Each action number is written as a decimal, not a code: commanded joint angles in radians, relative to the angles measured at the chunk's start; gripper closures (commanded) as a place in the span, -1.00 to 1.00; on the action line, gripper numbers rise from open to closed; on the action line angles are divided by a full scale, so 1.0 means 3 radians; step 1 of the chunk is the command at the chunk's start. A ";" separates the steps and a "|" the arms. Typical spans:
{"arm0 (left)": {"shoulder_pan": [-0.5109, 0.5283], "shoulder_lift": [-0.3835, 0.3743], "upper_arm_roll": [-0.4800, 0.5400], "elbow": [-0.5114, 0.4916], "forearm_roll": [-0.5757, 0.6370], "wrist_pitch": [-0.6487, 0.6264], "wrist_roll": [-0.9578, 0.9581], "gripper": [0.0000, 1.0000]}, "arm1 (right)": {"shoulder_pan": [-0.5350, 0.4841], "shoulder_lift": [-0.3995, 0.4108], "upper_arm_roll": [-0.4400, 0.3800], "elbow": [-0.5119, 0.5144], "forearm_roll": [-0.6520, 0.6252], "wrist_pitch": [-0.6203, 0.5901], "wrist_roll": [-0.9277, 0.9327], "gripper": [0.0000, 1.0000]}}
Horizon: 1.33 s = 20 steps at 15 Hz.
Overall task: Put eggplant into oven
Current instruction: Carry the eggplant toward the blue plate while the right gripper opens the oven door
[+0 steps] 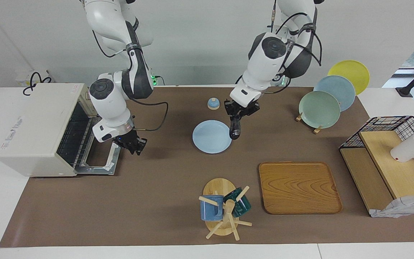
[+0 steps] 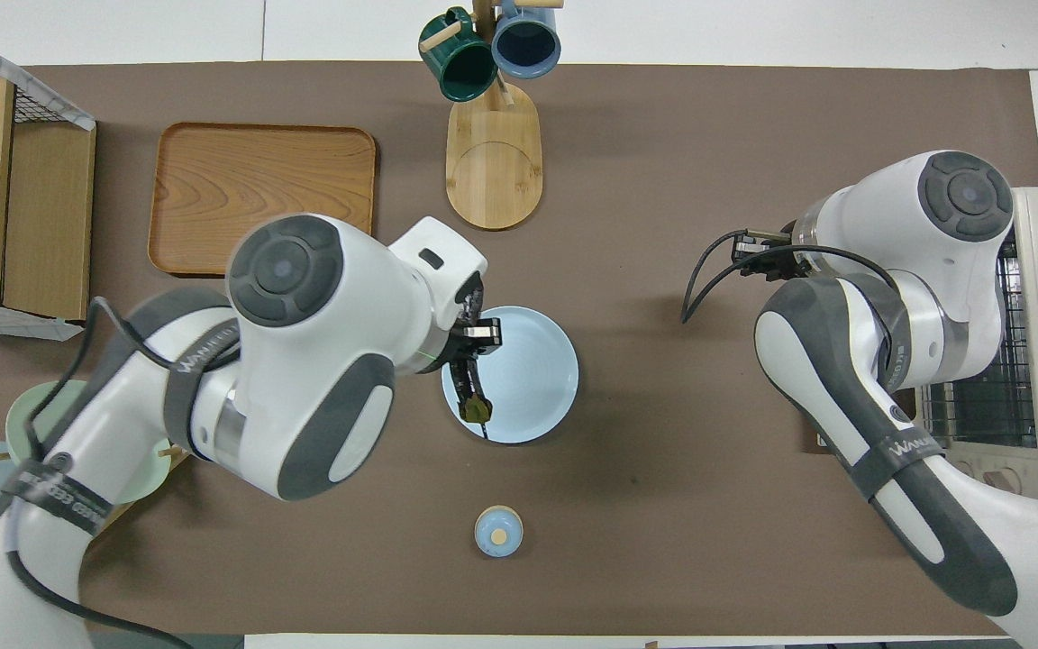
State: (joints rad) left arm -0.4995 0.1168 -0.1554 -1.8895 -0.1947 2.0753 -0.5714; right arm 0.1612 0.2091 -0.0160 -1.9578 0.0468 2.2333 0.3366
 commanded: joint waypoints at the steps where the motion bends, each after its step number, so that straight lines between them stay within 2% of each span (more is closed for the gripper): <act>1: -0.0247 -0.0026 0.0068 -0.0429 -0.0077 0.0602 -0.0187 1.00 | 0.0020 0.0024 -0.0023 0.0043 0.0043 -0.0061 0.0054 0.22; 3: -0.0253 -0.0006 0.0068 -0.0569 -0.0072 0.0787 -0.0227 1.00 | 0.0071 0.0009 -0.0023 0.0007 0.0054 -0.0061 0.0059 0.06; 7: -0.0375 0.0239 0.0073 -0.0584 -0.0072 0.1053 -0.0366 1.00 | 0.0193 -0.0017 -0.0003 -0.0055 0.0044 0.0000 0.0019 0.06; 8: -0.0375 0.0280 0.0073 -0.0584 -0.0072 0.1109 -0.0351 1.00 | 0.0199 -0.0012 -0.0003 -0.0045 0.0038 0.0006 0.0018 -0.05; 9: -0.0385 0.0316 0.0073 -0.0599 -0.0072 0.1161 -0.0350 1.00 | 0.0204 -0.0012 0.0002 -0.0039 0.0033 0.0006 0.0008 -0.30; 13: -0.0411 0.0322 0.0078 -0.0635 -0.0072 0.1166 -0.0304 1.00 | 0.0214 -0.0007 0.0002 -0.0039 0.0028 0.0001 -0.0069 -0.30; 14: -0.0401 0.0317 0.0078 -0.0630 -0.0067 0.1146 -0.0264 -0.17 | 0.0214 -0.0007 0.0002 -0.0039 0.0028 0.0001 -0.0069 -0.29; 15: -0.0386 0.0291 0.0078 -0.0625 -0.0067 0.1126 -0.0213 -0.99 | 0.0224 -0.0007 0.0002 -0.0039 0.0033 -0.0010 -0.0064 -0.30; 17: -0.0304 0.0210 0.0099 -0.0539 -0.0067 0.0902 -0.0116 -1.00 | 0.0225 -0.0007 0.0007 -0.0039 0.0033 -0.0010 -0.0063 -0.31; 20: 0.0088 0.0041 0.0099 -0.0304 -0.0067 0.0371 0.0262 -1.00 | 0.0230 -0.0007 0.0013 -0.0004 0.0033 -0.0055 -0.0064 -0.33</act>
State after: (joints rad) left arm -0.5515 0.1867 -0.1288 -2.0169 -0.1952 2.3055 -0.5849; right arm 0.2292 0.2104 -0.0137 -1.9657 0.0467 2.2241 0.3368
